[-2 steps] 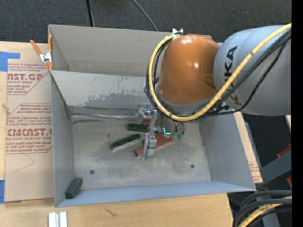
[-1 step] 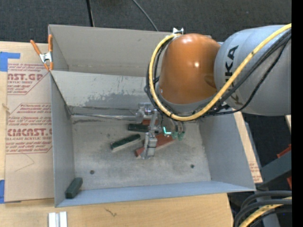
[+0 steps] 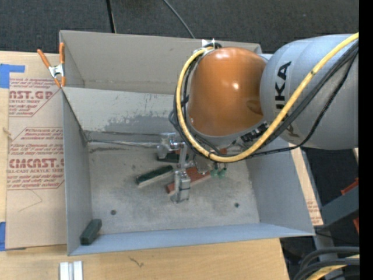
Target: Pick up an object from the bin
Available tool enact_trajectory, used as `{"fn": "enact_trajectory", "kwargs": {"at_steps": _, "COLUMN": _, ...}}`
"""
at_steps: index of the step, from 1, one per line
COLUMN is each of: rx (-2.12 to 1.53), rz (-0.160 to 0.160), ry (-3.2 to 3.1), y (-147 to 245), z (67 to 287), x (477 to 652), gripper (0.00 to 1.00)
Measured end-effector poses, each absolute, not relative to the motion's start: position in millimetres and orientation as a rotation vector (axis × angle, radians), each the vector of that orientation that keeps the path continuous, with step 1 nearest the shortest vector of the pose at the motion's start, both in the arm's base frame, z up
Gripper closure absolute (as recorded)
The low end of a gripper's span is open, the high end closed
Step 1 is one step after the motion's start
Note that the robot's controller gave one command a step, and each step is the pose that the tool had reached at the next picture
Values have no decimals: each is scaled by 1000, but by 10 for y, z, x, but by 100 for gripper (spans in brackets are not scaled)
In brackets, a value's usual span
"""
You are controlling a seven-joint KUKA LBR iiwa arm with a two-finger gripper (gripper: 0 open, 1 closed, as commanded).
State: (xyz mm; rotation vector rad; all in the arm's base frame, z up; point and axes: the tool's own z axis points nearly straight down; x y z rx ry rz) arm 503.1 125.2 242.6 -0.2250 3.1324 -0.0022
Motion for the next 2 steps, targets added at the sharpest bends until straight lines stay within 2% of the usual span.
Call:
{"fn": "enact_trajectory", "kwargs": {"at_steps": 1, "rx": -437, "rz": 4, "ry": 3102, "y": 1284, "z": 1920, "x": 5085, "gripper": 0}}
{"fn": "enact_trajectory", "kwargs": {"at_steps": 2, "rx": -579, "rz": 1, "ry": 3081, "y": 1344, "z": 1244, "x": 5253, "gripper": 0}}
